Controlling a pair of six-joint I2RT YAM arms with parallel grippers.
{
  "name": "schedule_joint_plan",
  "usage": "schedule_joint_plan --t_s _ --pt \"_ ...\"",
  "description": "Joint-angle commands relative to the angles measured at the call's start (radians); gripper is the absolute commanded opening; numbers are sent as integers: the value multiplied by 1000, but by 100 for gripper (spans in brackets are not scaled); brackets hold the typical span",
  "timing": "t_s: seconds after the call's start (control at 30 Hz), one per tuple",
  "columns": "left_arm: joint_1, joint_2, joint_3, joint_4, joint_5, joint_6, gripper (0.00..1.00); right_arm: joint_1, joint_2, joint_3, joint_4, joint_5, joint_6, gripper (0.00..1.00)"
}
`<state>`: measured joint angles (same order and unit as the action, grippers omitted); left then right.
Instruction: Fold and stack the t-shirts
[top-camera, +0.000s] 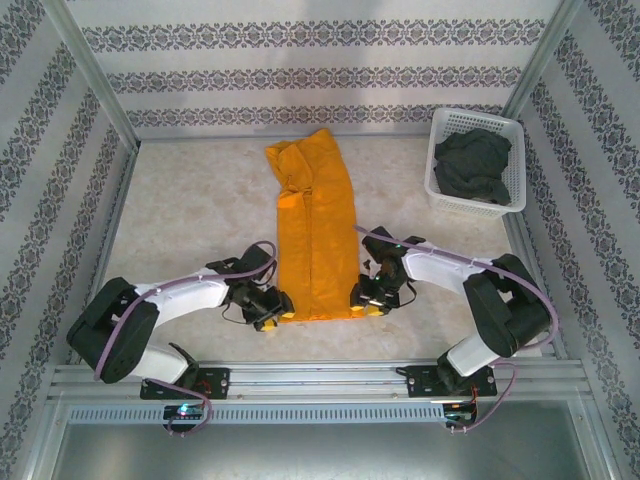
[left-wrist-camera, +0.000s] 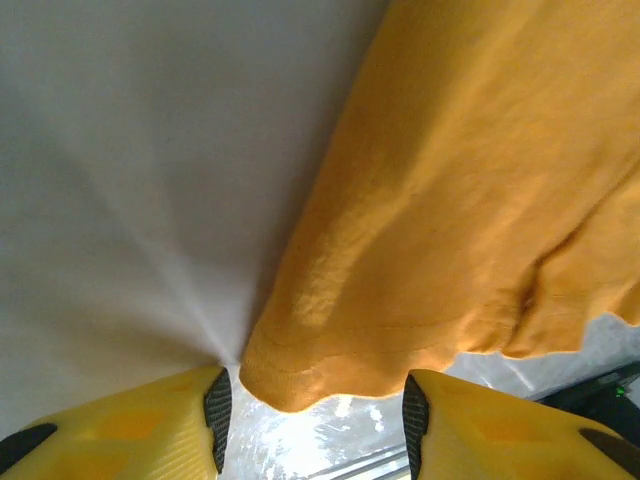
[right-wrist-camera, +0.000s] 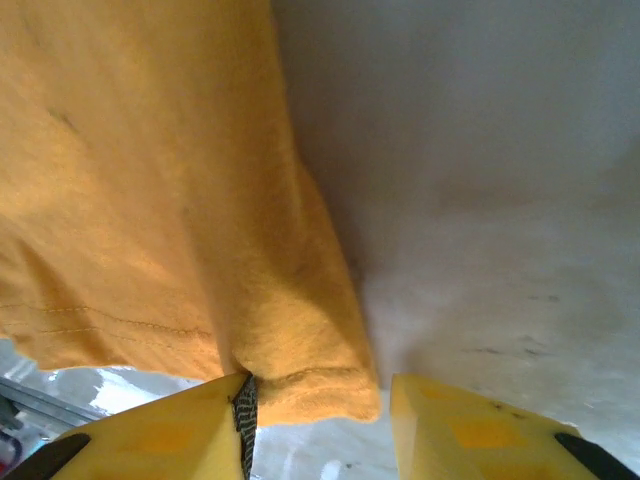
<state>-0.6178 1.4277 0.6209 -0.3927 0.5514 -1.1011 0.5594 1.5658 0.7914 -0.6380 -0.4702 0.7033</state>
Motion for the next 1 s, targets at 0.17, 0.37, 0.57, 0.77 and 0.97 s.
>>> schedule_joint_plan --t_s 0.17,0.37,0.57,0.77,0.97 --pt "-54 156 0 283 -3 -118 38 40 60 29 76 -13 52 32" --pt "-53 200 86 344 -62 -122 16 42 29 14 72 4 62 14" --pt "-56 64 2 273 -84 -144 0 45 -33 2 15 22 48 0" --pt "-91 -135 -161 233 -33 -201 0 74 -109 -30 -49 0 35 0" --pt "-195 -236 -219 282 -38 -268 0 141 -213 -84 -101 -45 82 0"
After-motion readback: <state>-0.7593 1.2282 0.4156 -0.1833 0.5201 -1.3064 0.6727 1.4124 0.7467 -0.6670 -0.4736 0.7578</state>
